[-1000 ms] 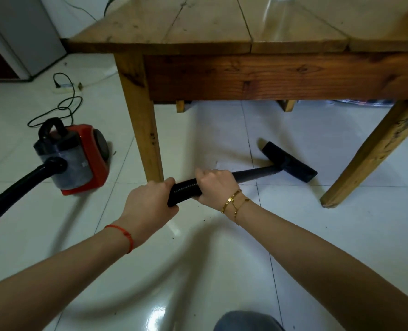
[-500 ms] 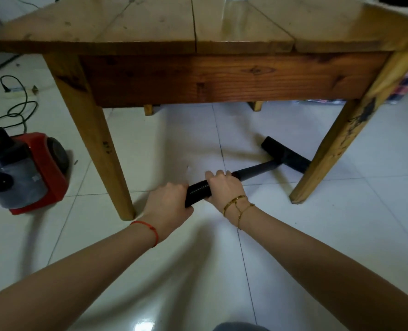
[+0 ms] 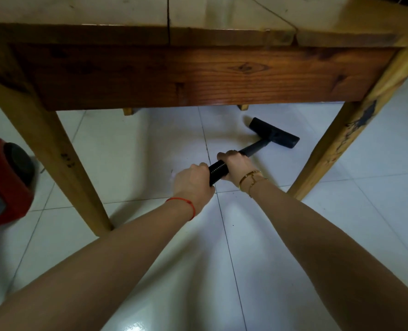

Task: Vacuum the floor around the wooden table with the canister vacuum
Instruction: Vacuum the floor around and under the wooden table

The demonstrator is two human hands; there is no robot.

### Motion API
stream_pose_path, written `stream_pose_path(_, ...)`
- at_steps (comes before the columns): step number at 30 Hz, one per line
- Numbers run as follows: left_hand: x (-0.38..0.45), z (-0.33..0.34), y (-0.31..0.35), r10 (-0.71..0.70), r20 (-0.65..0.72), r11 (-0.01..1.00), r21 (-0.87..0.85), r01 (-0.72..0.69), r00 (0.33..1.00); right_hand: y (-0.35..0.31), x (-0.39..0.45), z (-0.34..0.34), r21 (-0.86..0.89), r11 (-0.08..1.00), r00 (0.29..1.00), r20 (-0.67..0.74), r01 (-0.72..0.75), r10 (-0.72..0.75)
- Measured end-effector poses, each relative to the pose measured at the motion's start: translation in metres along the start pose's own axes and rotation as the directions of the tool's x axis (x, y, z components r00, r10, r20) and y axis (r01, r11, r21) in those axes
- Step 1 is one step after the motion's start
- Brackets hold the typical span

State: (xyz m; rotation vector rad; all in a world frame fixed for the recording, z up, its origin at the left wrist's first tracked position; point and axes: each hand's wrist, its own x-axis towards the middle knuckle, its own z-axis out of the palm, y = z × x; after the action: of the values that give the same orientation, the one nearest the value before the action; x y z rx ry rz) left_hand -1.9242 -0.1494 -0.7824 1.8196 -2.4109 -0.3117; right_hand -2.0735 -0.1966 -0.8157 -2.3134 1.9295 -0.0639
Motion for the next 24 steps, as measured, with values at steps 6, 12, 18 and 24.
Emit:
stream_pose_path(6, 0.002, -0.009, -0.024, -0.058, -0.011, 0.998, -0.019, 0.058, 0.998, -0.022, 0.026, 0.0, 0.02, 0.997, 0.997, 0.028, 0.075, -0.076)
stream_pose_path(12, -0.022, -0.016, -0.055, -0.142, -0.001, 0.989, -0.035, 0.142, 0.99, -0.062, 0.029, 0.008, 0.034, 0.981, 0.982, 0.002, 0.189, -0.189)
stream_pose_path(18, -0.058, -0.031, -0.071, -0.183, -0.022, 0.982, -0.04, 0.182, 0.983, -0.096, 0.016, 0.006, 0.092, 0.95, 0.955, -0.047, 0.298, -0.294)
stream_pose_path(24, -0.107, -0.046, -0.079, -0.227, -0.001, 0.973, -0.035, 0.227, 0.974, -0.128, -0.015, 0.003, 0.133, 0.913, 0.922, -0.018, 0.385, -0.386)
